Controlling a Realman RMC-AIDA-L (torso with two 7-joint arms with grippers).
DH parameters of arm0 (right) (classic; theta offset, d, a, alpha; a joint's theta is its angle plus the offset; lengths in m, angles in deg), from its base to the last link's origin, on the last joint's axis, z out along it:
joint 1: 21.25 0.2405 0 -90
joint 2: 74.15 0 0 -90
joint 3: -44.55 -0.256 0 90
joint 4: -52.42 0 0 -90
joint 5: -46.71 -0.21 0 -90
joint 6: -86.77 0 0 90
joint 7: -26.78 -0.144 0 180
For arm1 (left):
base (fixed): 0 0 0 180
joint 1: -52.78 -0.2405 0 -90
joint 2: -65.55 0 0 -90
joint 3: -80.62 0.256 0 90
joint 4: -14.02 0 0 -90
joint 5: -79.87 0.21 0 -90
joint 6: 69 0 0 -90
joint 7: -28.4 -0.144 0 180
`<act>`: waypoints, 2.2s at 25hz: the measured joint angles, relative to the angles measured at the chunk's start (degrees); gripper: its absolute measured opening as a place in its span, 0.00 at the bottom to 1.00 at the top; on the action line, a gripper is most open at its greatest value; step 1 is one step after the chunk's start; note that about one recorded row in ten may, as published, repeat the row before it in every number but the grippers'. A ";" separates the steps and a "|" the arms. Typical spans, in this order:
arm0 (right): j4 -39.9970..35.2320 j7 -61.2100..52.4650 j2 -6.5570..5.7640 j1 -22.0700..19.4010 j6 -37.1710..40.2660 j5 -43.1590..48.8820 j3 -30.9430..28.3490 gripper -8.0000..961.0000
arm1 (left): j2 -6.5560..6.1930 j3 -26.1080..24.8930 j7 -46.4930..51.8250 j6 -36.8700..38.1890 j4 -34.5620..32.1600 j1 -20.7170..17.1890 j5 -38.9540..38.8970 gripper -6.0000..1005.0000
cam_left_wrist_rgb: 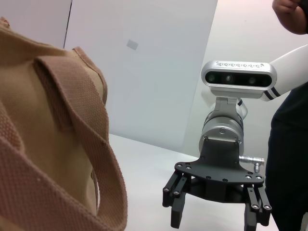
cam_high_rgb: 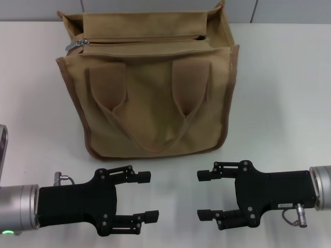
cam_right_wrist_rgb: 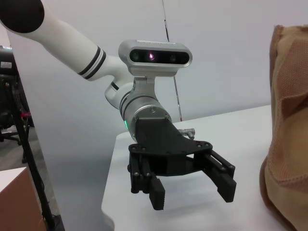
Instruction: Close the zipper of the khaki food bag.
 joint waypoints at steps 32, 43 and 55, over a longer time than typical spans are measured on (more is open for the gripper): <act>-0.01 -0.01 0.00 -0.31 -0.07 -0.18 -0.18 0.76 | 0.21 -29.10 -4.52 -8.28 1.16 0.74 -26.54 0.79; -0.22 -0.01 0.00 -0.37 -0.09 -0.18 -0.17 0.76 | -1.80 -28.23 -5.60 -10.47 -2.29 0.10 -5.98 0.79; -0.13 -0.37 0.00 -0.12 -0.08 -0.17 -0.17 0.75 | 2.07 -37.05 -13.87 -15.14 -2.48 2.59 -5.90 0.79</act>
